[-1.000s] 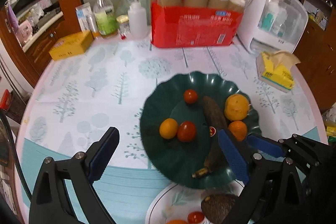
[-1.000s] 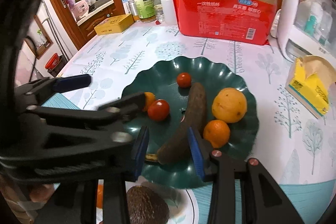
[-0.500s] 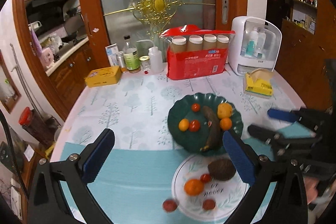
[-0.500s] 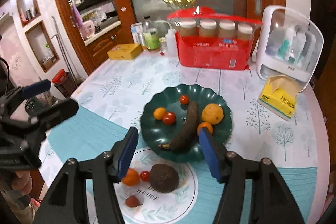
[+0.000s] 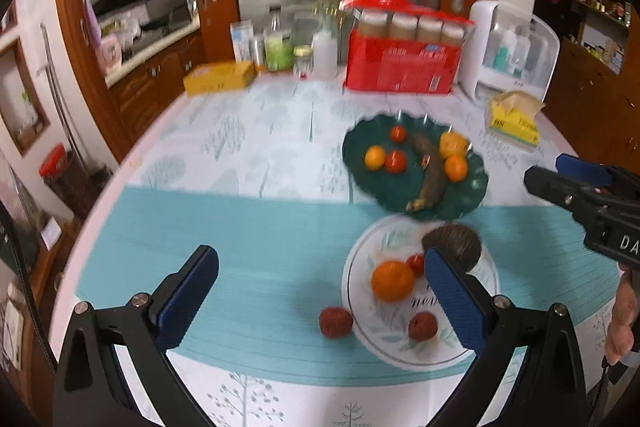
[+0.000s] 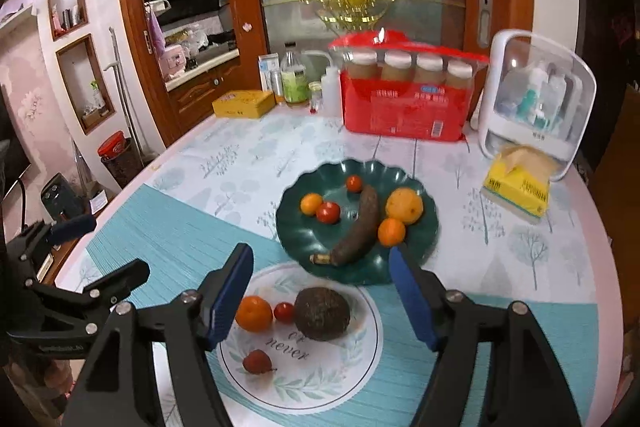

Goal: Organize fruits
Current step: 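Move both open tools back toward the white plate, then grasp a brown lychee with the left tool while the right tool grasps the avocado, then carry lychee and avocado onto the green plate and open both tools, then move both open tools back toward the white plate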

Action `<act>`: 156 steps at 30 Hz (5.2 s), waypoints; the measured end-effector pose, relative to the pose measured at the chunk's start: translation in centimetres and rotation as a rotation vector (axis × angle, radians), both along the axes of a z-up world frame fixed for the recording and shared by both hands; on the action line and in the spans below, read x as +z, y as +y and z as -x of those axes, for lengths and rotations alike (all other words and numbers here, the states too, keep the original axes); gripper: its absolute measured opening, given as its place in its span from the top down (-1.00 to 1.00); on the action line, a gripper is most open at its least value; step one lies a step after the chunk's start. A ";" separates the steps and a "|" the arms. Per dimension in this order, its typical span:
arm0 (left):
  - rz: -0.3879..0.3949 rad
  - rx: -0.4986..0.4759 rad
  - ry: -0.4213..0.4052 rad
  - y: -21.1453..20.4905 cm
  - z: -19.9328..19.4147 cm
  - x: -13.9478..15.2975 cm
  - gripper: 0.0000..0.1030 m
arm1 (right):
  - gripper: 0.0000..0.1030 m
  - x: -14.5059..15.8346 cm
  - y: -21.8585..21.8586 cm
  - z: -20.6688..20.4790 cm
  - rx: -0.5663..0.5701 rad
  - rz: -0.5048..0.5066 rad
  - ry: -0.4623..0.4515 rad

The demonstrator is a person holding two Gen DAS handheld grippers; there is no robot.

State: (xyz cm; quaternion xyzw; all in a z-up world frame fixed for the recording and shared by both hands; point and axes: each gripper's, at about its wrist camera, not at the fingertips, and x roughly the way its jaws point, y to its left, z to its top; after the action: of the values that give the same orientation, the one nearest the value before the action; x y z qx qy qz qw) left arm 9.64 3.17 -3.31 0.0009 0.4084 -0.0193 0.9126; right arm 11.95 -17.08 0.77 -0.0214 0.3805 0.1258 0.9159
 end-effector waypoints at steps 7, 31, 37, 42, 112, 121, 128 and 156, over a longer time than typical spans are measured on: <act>0.015 0.017 0.124 0.4 -0.8 -6.4 -0.99 | -0.38 -5.5 -0.7 -1.3 -0.030 0.010 0.096; 0.109 -0.014 0.246 0.0 -3.1 -12.7 -0.08 | -0.38 -13.1 0.0 -4.8 -0.024 -0.089 0.282; 0.100 -0.014 0.242 -0.3 -3.1 -12.8 0.24 | -0.22 -13.8 0.4 -4.8 -0.005 -0.090 0.292; 0.115 -0.014 0.239 -0.2 -3.2 -12.8 0.39 | -0.21 -13.9 0.2 -4.8 -0.001 -0.102 0.287; 0.077 -0.166 0.310 -8.7 -23.8 -10.1 -0.30 | -0.22 -12.5 1.8 -25.9 0.020 -0.197 0.385; 0.070 -0.165 0.304 -8.4 -23.1 -9.4 -0.30 | -0.22 -10.9 0.8 -24.7 -0.010 -0.133 0.327; 0.060 -0.148 0.299 -8.0 -21.9 -7.9 -0.38 | -0.22 -10.2 -0.4 -23.4 -0.029 -0.141 0.323; 0.001 -0.144 -0.001 -1.3 -5.5 4.7 -0.79 | -0.22 -0.1 -2.2 -2.2 0.016 -0.049 0.051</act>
State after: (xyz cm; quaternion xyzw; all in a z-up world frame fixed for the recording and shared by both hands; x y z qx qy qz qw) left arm 15.11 1.89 1.41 0.0297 0.4067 -0.0850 0.9091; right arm 14.13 -19.32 0.68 0.0013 0.4004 0.1429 0.9051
